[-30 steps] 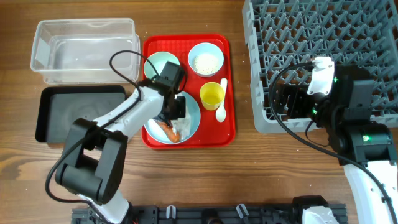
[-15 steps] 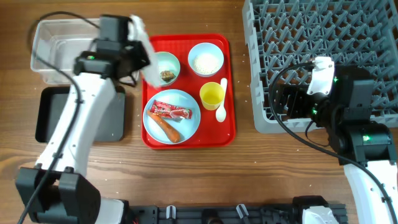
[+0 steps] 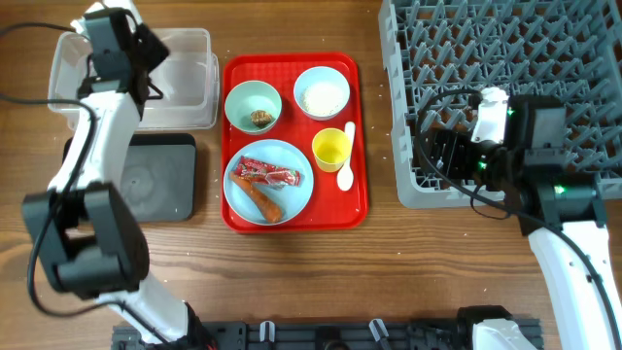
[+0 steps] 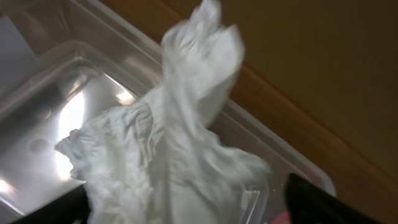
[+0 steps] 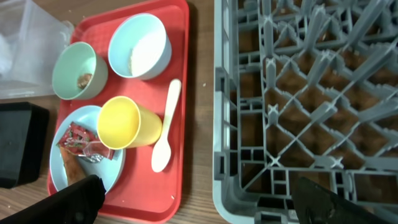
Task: Sort waste into correct bins and load items into the dishwasher rack
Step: 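Lift the white tissue and drop it into the clear bin, then grasp the red candy wrapper on the plate with the left gripper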
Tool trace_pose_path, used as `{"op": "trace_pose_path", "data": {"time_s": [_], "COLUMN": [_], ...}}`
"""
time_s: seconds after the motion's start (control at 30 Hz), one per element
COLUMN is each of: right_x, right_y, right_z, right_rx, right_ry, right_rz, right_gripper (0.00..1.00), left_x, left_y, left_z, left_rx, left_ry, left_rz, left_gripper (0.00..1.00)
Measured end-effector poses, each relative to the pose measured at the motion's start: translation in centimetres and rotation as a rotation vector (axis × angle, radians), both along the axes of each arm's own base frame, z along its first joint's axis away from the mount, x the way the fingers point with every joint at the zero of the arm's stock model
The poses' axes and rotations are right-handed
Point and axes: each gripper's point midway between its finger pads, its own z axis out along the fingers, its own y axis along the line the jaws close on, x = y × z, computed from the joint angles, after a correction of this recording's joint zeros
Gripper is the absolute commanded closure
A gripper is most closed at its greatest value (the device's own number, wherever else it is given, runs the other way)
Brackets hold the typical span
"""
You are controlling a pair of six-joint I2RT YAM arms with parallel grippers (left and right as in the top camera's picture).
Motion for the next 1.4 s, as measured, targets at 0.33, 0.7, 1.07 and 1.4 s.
{"op": "trace_pose_path", "data": {"time_s": [0.33, 0.7, 1.07, 1.4], "right_x": [-0.1, -0.1, 0.0, -0.1], "right_y": [0.0, 0.0, 0.0, 0.0], "right_z": [-1.0, -1.0, -1.0, -1.1], "right_rx": [0.004, 0.004, 0.004, 0.003], "right_ry": [0.046, 0.046, 0.042, 0.050], "right_rz": [-0.008, -0.008, -0.008, -0.008], "right_gripper": [0.00, 0.00, 0.00, 0.00], "left_x": [0.5, 0.0, -12.9, -20.8], "left_y": [-0.3, -1.2, -18.6, -23.2], "left_z": [-1.5, 4.6, 2.9, -5.6], "left_rx": [-0.017, -0.070, -0.217, -0.234], "left_ry": [0.012, -0.117, 0.342, 0.625], "left_rz": [-0.012, -0.018, -0.562, -0.488], "left_gripper": [0.11, 0.18, 0.14, 0.18]}}
